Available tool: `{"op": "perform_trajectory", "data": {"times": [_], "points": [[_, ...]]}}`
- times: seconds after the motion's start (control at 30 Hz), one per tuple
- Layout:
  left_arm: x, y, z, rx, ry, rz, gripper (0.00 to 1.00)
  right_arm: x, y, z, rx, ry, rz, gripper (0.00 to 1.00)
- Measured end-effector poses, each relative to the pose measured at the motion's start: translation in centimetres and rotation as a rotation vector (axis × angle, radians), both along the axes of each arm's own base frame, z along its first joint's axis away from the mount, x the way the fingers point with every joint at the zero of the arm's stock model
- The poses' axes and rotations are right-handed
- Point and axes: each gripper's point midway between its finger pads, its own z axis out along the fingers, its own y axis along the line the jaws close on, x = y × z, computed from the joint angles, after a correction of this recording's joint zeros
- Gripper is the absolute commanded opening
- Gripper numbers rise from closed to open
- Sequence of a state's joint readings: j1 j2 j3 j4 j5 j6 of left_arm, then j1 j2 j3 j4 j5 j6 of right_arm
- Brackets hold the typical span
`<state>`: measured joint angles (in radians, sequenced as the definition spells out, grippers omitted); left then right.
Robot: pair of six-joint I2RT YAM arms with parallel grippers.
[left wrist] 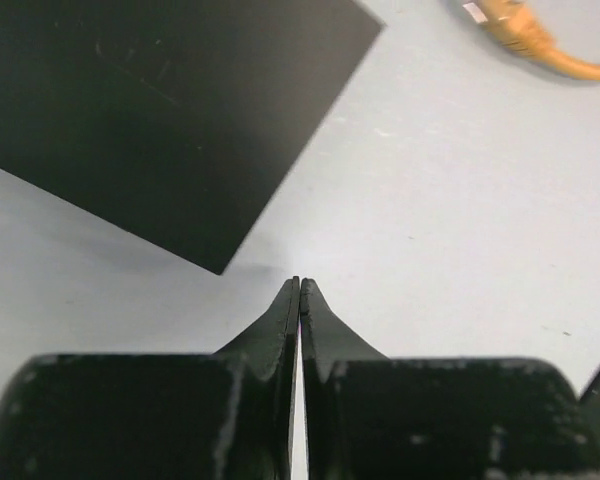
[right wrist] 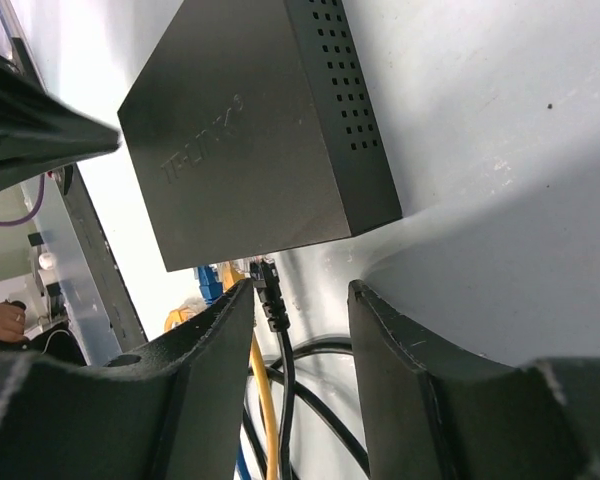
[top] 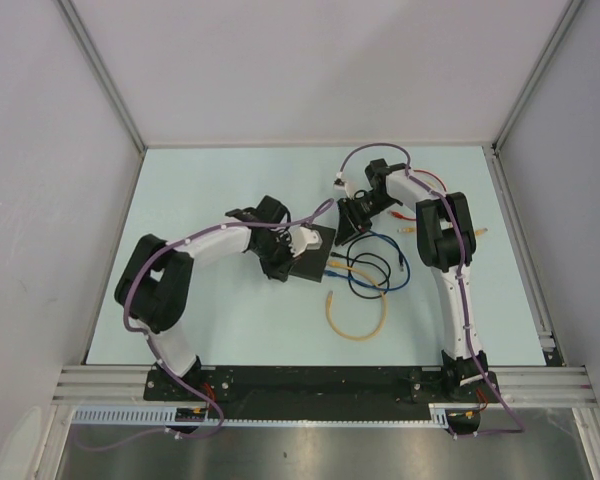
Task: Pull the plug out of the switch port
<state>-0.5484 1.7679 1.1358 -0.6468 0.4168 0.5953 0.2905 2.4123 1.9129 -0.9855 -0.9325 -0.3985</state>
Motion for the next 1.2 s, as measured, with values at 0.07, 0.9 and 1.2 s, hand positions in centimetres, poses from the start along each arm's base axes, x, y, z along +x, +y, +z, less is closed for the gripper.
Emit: {"op": "perform_trajectory", "data": {"times": [0.07, 0.9, 1.2], "points": [[-0.4, -0.3, 1.1, -0.029, 0.003, -0.009, 0.05, -0.1, 0.0, 0.0, 0.004, 0.001, 0.002, 0.48], [4.6, -4.4, 1.0, -0.117, 0.041, 0.272, 0.01, -3.6, 1.5, -0.6, 0.039, 0.132, 0.09, 0.37], [5.2, -4.8, 1.0, -0.13, 0.031, 0.278, 0.0, -3.6, 1.5, -0.8, 0.032, 0.148, 0.092, 0.36]]}}
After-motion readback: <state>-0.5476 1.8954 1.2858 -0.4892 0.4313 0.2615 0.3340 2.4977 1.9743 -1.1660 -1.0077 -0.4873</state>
